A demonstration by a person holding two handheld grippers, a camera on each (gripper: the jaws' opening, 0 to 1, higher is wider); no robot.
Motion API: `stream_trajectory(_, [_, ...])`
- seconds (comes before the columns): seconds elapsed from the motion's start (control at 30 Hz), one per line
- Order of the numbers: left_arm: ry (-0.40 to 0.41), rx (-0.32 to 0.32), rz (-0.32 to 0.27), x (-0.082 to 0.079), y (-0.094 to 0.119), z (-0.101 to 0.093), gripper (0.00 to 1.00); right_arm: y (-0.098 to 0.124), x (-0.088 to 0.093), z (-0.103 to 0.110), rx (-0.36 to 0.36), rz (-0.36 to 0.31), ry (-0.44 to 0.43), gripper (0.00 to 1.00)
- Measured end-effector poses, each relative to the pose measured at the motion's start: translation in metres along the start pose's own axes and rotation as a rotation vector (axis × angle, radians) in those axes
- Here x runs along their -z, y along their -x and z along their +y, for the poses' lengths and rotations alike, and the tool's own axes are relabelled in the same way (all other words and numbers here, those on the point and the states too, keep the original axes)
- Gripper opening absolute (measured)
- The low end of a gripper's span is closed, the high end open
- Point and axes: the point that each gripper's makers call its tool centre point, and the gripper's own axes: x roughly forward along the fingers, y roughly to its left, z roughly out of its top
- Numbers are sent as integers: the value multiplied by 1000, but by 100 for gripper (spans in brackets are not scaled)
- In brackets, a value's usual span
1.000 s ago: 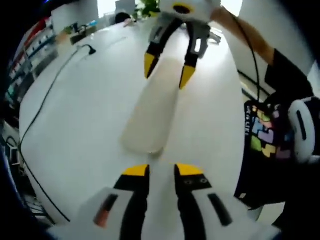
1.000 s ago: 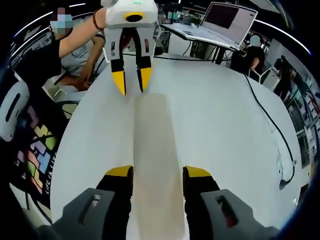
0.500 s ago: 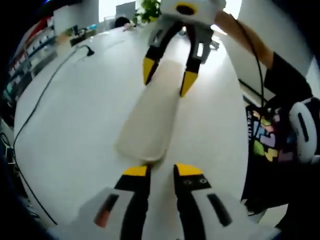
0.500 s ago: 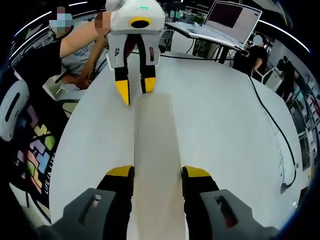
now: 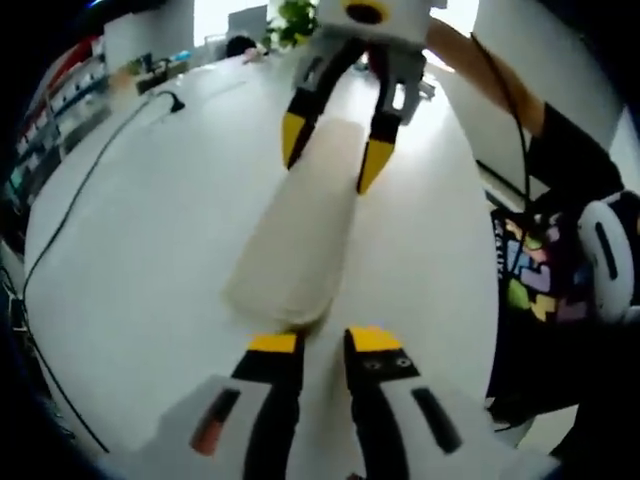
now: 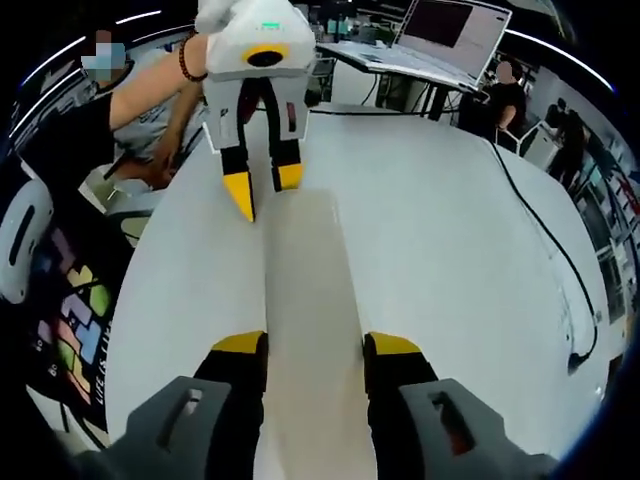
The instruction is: Arrange the utensils inside the cutlery case until each visible utensil rests in its matching compartment.
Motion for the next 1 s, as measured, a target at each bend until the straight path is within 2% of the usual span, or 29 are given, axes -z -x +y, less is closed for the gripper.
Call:
stream_trajectory(0.07, [12, -2, -4, 0, 2, 2, 17, 0, -1, 0, 1, -11, 11, 39])
stream_trajectory(0.2, [41, -6, -29, -2, 6, 7, 16, 0, -2, -2, 9, -22, -27, 39])
stream_trajectory(0.33, [61, 10, -56, -7, 7, 1, 16, -1, -1, -2, 15, -25, -23, 40])
stream_trajectory(0.47, [42, -61, -26, -3, 18, 11, 16, -4, 2, -1, 30, 7, 32, 41])
stream_trajectory(0.57, [41, -119, 6, 2, 28, 16, 16, -3, 2, -1, 30, 10, 33, 41])
stream_trajectory(0.67, [-26, -191, 30, -2, 36, 20, 16, -1, 3, -1, 30, 6, 43, 41])
stream_trajectory(0.73, [-44, -201, 30, -10, 36, 16, 17, 3, 4, 0, 32, 6, 49, 40])
stream_trajectory(0.83, [-117, -263, 36, -24, 36, 18, 17, 10, 5, 0, 42, 6, 54, 39])
stream_trajectory(1.0, [-211, -295, 91, -37, 33, 12, 17, 28, 9, -3, 74, 4, 59, 37])
